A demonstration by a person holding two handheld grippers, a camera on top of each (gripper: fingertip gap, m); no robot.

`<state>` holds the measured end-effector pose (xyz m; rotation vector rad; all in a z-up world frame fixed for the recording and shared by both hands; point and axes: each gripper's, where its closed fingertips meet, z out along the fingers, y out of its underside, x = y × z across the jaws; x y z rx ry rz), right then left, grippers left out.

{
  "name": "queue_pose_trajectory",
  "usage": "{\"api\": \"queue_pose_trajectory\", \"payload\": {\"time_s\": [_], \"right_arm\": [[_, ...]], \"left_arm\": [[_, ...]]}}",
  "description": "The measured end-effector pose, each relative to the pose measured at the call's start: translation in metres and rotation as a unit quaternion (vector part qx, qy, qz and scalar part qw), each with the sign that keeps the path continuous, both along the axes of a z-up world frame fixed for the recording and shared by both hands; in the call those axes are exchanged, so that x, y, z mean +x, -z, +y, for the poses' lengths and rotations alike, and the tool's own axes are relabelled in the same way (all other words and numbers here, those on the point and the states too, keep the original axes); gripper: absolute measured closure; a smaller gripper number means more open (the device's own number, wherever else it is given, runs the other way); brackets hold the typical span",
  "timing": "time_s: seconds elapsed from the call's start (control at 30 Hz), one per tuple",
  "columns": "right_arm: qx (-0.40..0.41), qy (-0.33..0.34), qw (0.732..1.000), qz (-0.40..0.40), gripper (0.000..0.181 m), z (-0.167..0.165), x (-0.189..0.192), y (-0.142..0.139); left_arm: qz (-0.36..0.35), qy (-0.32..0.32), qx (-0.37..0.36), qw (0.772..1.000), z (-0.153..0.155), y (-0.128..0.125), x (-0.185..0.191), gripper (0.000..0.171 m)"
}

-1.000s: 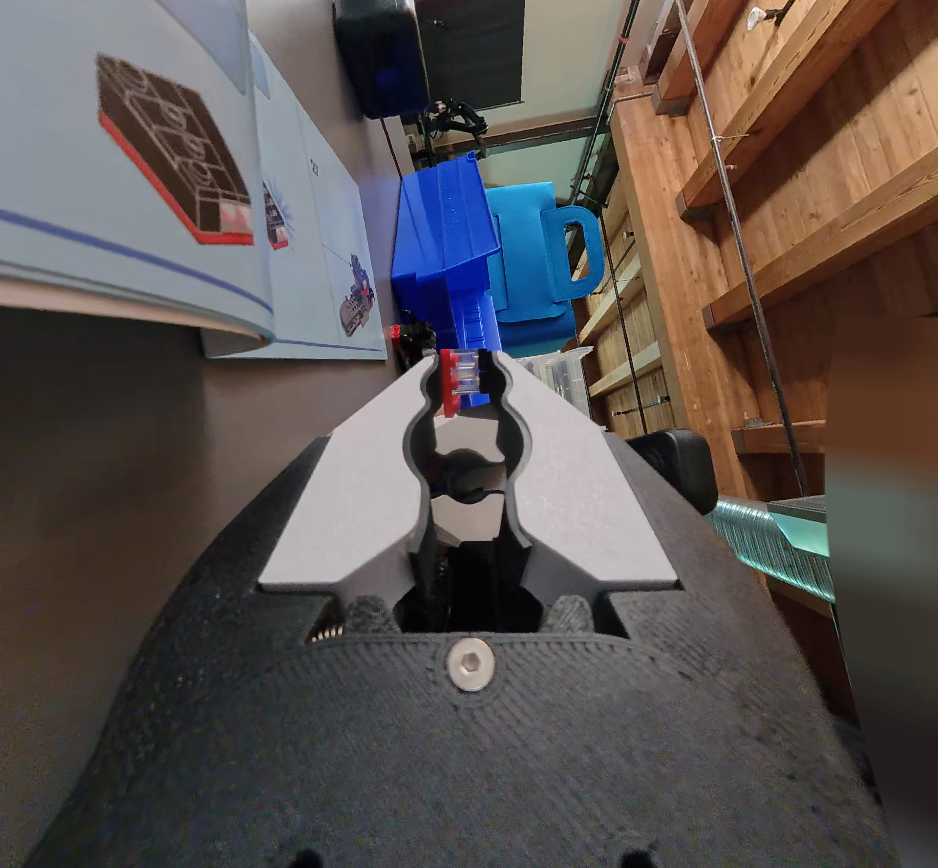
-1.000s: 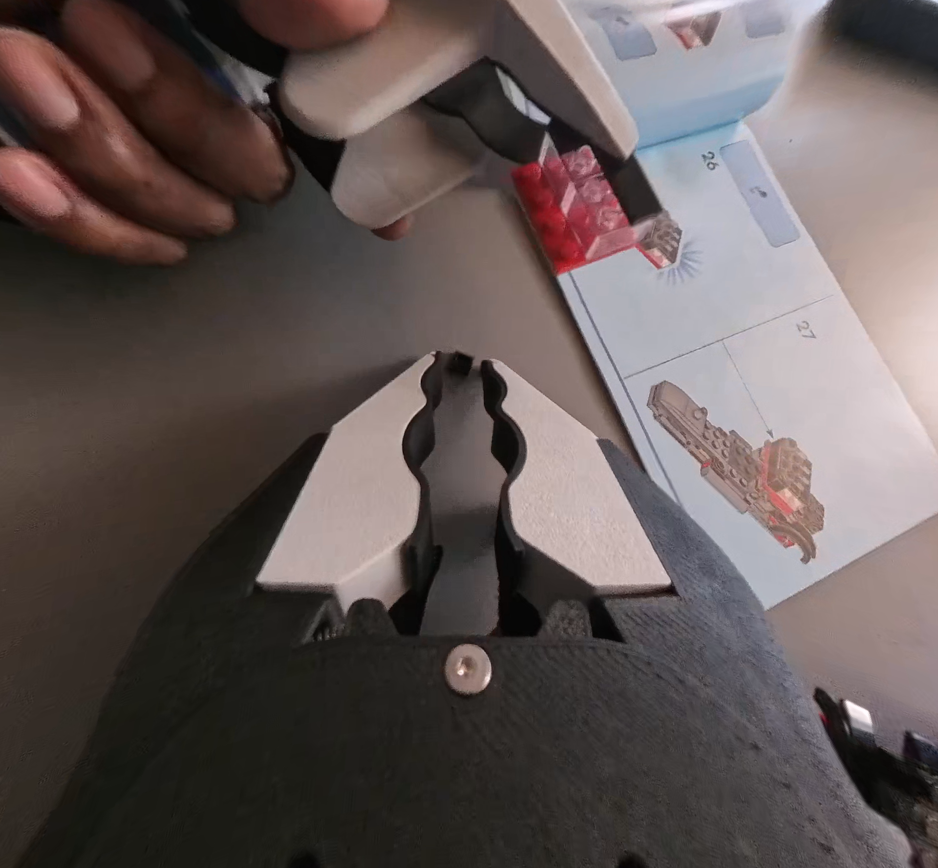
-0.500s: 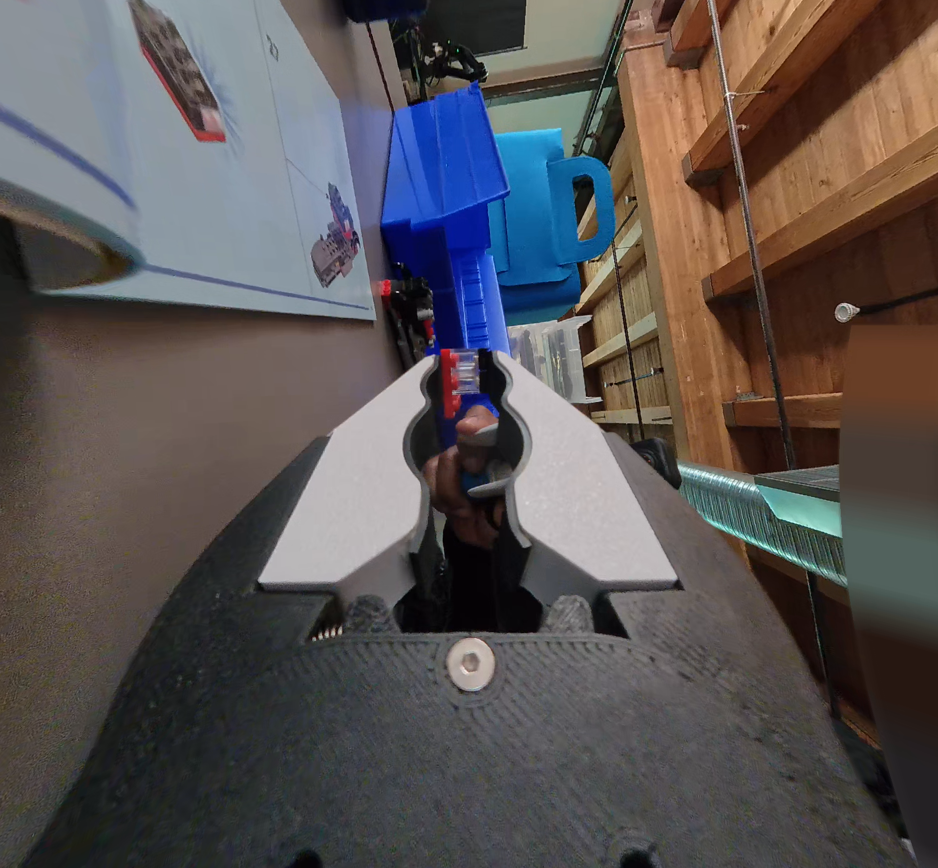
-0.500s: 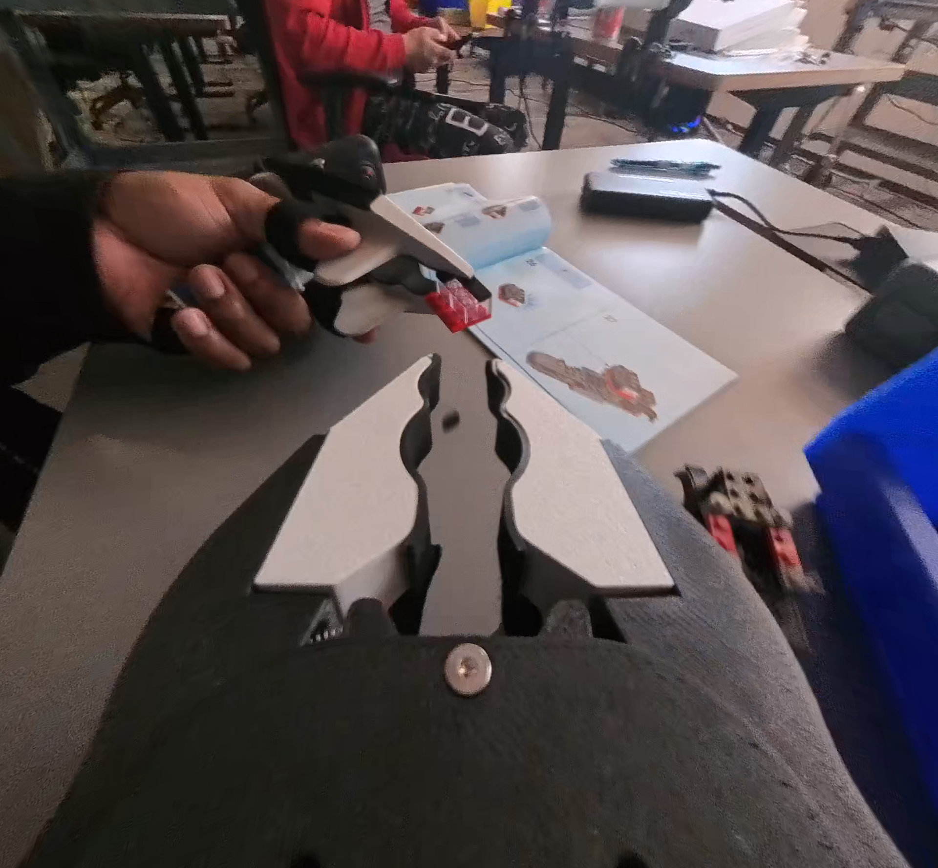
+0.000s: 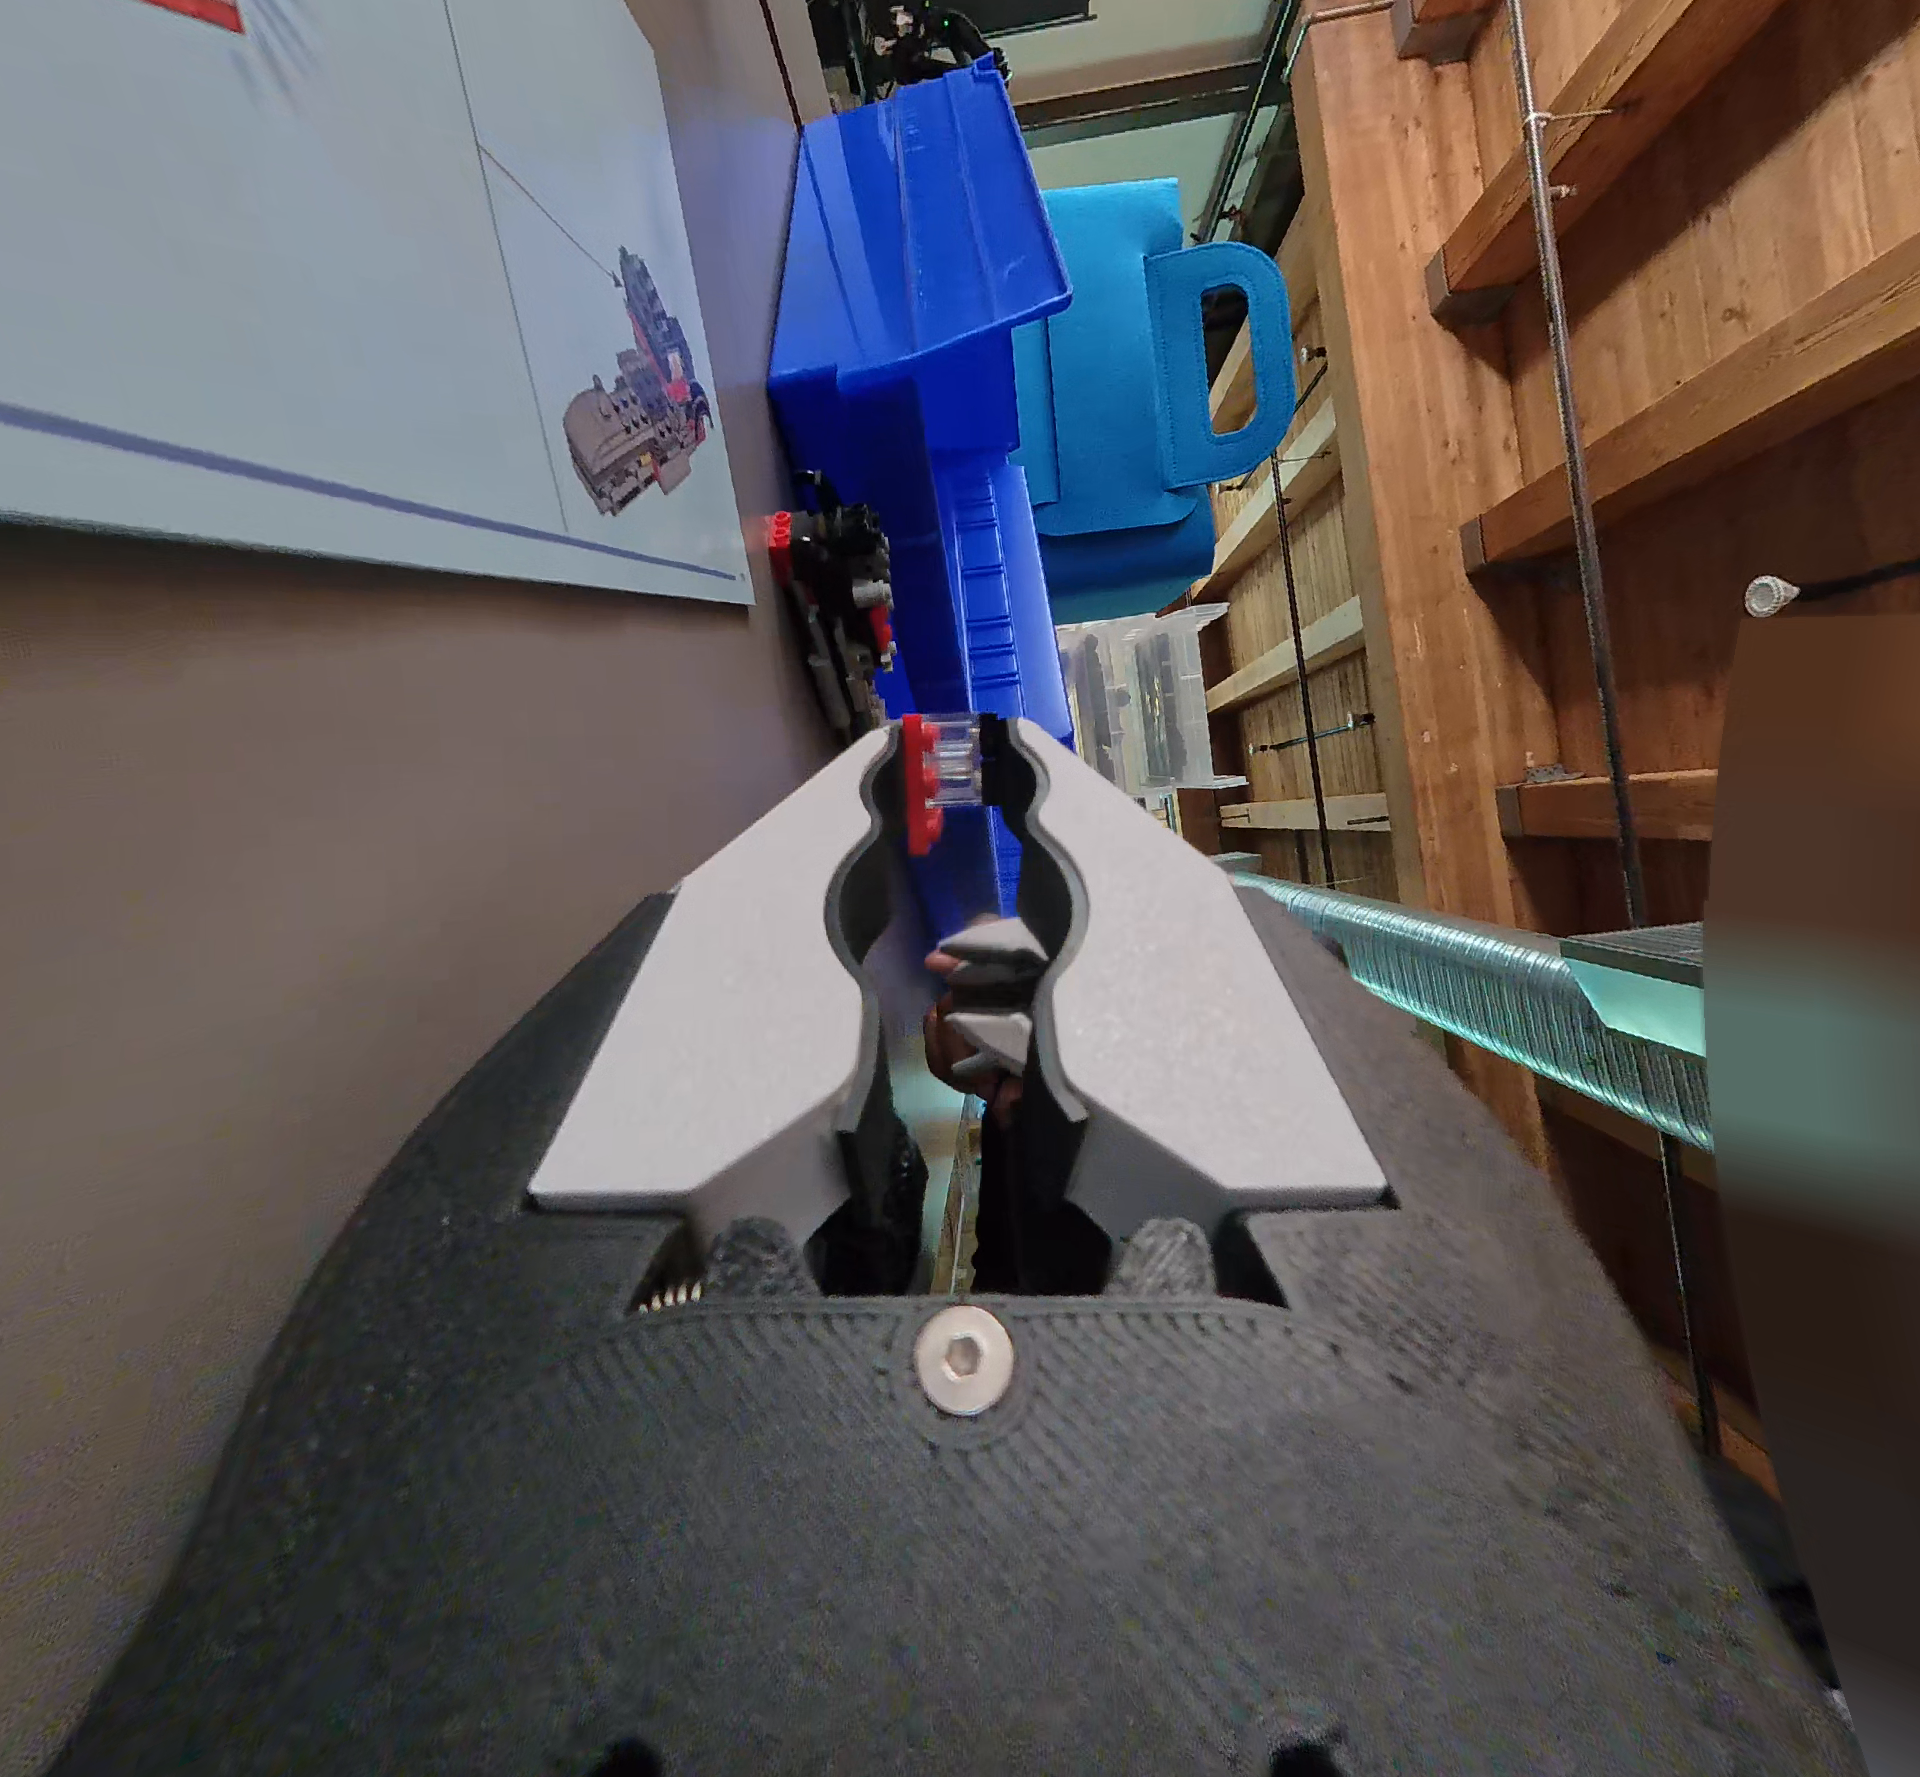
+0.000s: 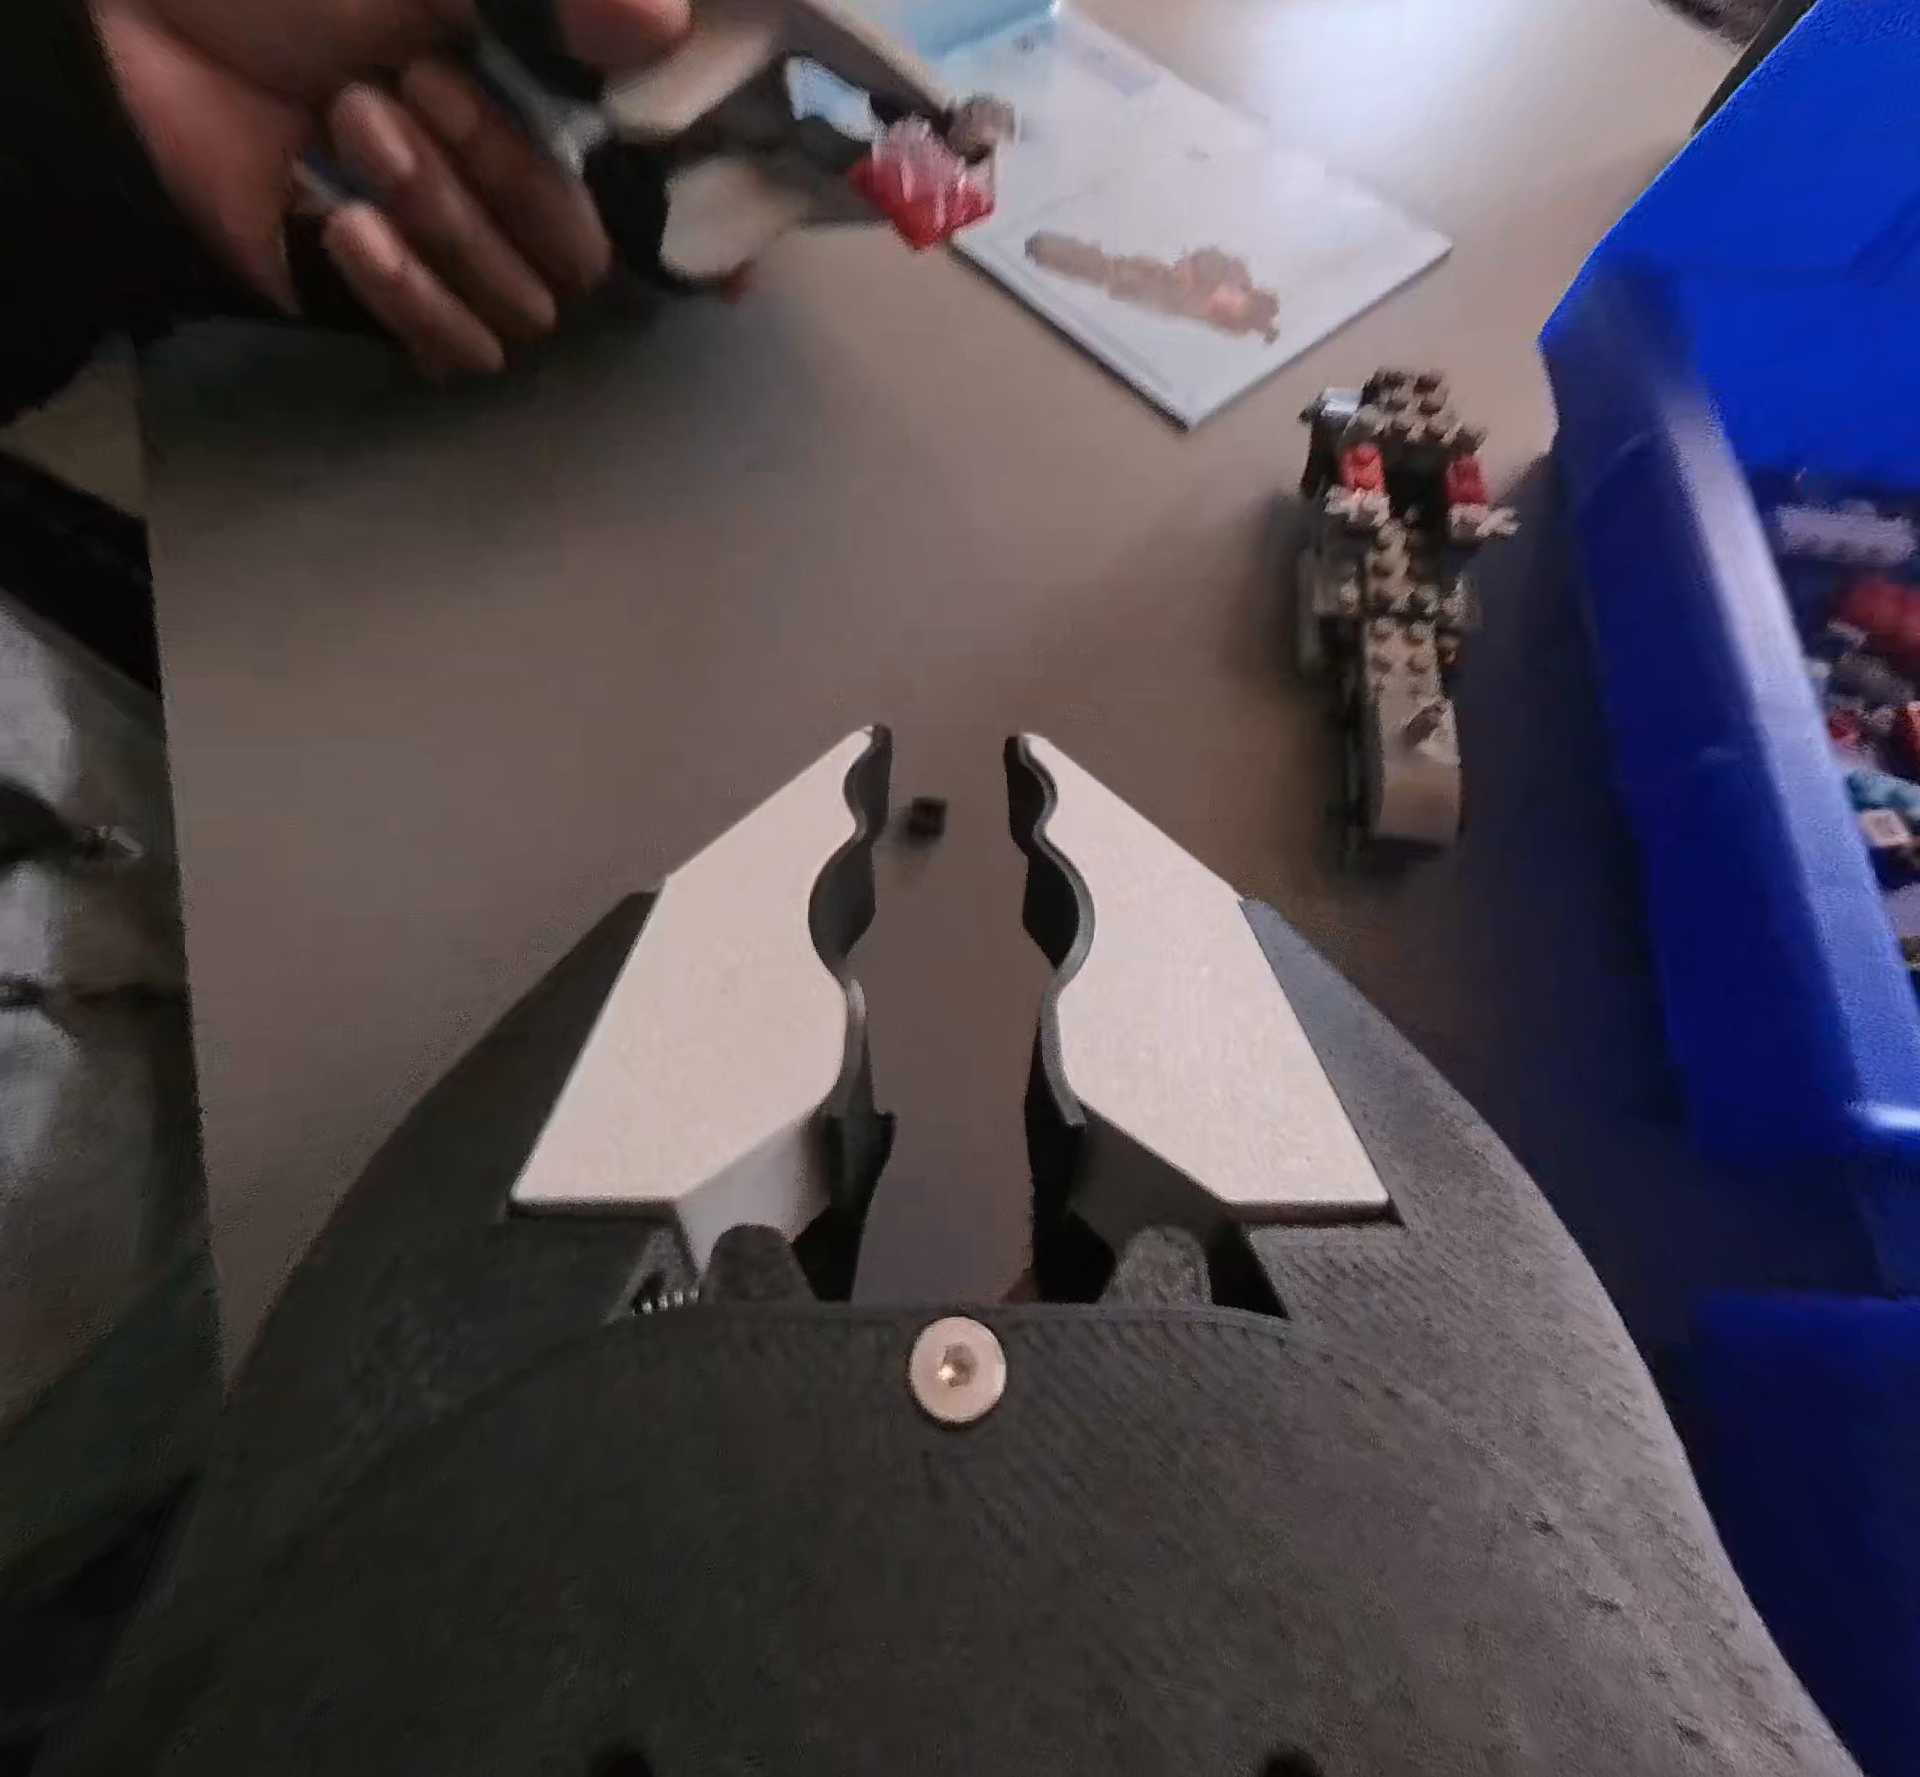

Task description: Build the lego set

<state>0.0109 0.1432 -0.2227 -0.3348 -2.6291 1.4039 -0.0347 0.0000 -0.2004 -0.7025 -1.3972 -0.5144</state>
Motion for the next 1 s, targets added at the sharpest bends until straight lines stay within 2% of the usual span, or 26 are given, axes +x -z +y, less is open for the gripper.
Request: {"api": "queue_pose_trajectory", "payload": {"time_s": [0.27, 0.4, 0.47, 0.53, 0.6, 0.67, 0.8, 1.0], "right_arm": [[0.075, 0.01, 0.997, 0.005, 0.159, 0.002, 0.003, 0.028], [0.099, 0.002, 0.995, 0.023, 0.172, -0.006, -0.002, 0.032], [0.074, 0.0, 0.997, 0.032, 0.172, -0.015, -0.005, 0.024], [0.013, -0.001, 0.999, 0.05, 0.172, -0.029, -0.008, 0.003], [-0.05, 0.007, 0.997, 0.058, 0.165, -0.039, -0.01, -0.019], [-0.073, 0.013, 0.996, 0.056, 0.16, -0.041, -0.013, -0.027], [-0.029, 0.013, 0.999, 0.044, 0.16, -0.033, -0.012, -0.008], [0.025, -0.03, 0.999, 0.02, 0.162, -0.032, 0.009, 0.013]], "left_arm": [[0.004, 0.009, -0.005, 1.0, 0.004, 0.0, 0.003, 0.155], [0.007, 0.011, -0.006, 1.0, 0.005, -0.001, 0.005, 0.155], [0.008, 0.012, -0.005, 1.0, 0.005, -0.001, 0.006, 0.155], [0.008, 0.013, -0.004, 1.0, 0.005, -0.001, 0.006, 0.155], [0.009, 0.014, -0.003, 1.0, 0.005, -0.002, 0.006, 0.155], [0.01, 0.015, -0.001, 1.0, 0.005, -0.002, 0.007, 0.155], [0.009, 0.016, 0.004, 1.0, 0.004, -0.002, 0.007, 0.155], [0.008, 0.019, 0.006, 1.0, 0.005, -0.002, 0.007, 0.155]]}}
